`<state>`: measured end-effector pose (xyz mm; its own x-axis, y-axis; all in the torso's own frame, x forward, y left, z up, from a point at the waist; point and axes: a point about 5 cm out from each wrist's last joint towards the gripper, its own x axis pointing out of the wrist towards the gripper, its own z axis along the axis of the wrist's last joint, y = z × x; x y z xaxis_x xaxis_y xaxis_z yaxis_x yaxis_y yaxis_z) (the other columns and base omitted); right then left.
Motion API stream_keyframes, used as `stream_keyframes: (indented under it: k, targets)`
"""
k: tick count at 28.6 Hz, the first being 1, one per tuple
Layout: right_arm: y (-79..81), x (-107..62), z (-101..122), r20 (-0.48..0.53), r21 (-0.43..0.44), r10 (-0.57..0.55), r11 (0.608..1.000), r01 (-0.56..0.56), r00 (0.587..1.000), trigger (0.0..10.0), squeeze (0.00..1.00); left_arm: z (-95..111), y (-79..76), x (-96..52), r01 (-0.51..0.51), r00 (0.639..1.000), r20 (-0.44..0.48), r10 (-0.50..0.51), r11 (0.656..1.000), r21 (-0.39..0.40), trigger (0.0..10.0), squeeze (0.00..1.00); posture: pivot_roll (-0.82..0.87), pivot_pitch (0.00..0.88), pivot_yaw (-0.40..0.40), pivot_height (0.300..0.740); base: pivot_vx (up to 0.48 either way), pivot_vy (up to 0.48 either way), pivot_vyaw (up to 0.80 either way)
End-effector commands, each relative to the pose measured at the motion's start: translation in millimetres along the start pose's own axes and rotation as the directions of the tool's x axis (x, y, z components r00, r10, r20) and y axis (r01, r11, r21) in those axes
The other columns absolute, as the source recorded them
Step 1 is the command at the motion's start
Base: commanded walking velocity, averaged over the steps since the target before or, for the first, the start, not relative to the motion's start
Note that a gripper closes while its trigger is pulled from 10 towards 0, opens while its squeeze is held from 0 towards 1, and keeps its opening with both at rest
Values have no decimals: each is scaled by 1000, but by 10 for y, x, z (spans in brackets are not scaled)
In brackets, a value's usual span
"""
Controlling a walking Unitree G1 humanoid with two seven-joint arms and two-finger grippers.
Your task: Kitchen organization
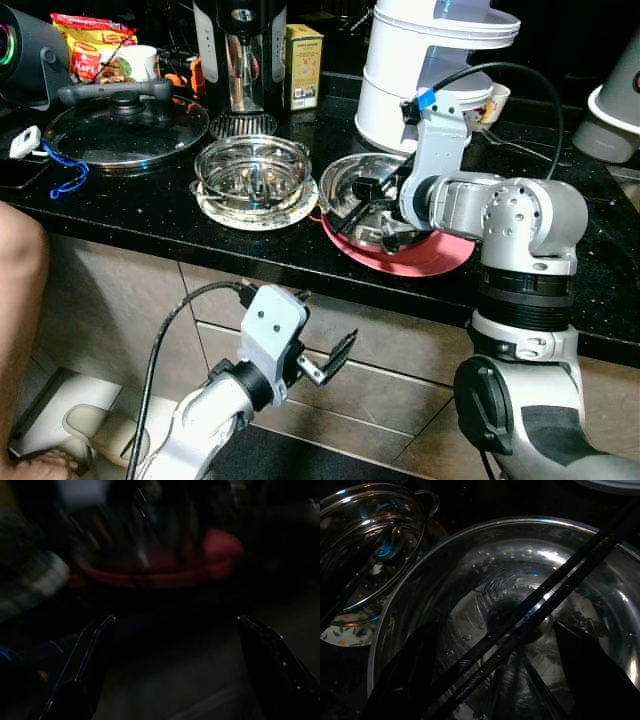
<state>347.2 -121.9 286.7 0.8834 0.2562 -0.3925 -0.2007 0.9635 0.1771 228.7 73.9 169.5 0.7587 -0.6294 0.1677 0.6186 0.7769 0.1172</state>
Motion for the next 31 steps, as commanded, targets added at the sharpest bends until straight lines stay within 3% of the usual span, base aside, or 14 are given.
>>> stream_keyframes:
  k: [1, 6, 10, 14, 15, 16, 17, 19, 31]
  targets:
    - [-36, -2, -16, -3, -1, -18, 1000, 18, 1000, 10000, 0, 207, 66, 15, -66, 995, 73, 63, 997, 37, 10000, 0, 9, 54, -87, 740, 0, 0, 0]
    - [-48, -2, -14, -4, -5, -21, 1000, 21, 1000, 10000, 0, 377, 200, -44, -125, 987, 108, 119, 991, 47, 10000, 0, 16, 56, -88, 740, 0, 0, 0]
    - [-55, -2, -12, -4, -7, -22, 1000, 22, 1000, 10000, 0, 392, 207, -54, -124, 987, 110, 118, 991, 49, 10000, 0, 16, 56, -88, 740, 0, 0, 0]
    - [-73, -2, -5, 1, -20, -32, 999, 32, 1000, 10000, 0, 418, 213, -70, -131, 985, 113, 130, 991, 2, 10000, 0, 19, 52, -87, 740, 0, 0, 0]
    - [-77, -3, -2, 4, -26, -35, 999, 35, 999, 6392, 0, 397, 196, -69, -121, 987, 104, 122, 993, -16, 10000, 0, 19, 52, -87, 740, 0, 0, 0]
    - [-79, -3, 0, 6, -30, -37, 999, 37, 999, 6392, 0, 386, 183, -68, -115, 989, 95, 117, 993, -26, 10000, 0, 19, 52, -87, 740, 0, 0, 0]
    - [-80, -5, 2, 8, -36, -39, 999, 39, 999, 3020, 0, 364, 151, -65, -99, 991, 83, 102, 994, -38, 10000, 0, 16, 50, -86, 740, 0, 0, 0]
    - [-84, -11, 6, 11, -44, -40, 998, 41, 999, 0, 0, 331, 90, -63, -71, 995, 63, 74, 996, -58, 10000, 0, 14, 49, -85, 740, 0, 0, 0]
    - [-98, -29, 19, 16, -60, -44, 997, 45, 999, 0, 0, 296, 44, -53, -61, 997, 52, 65, 996, -71, 10000, 0, 9, 43, -86, 740, 0, 0, 0]
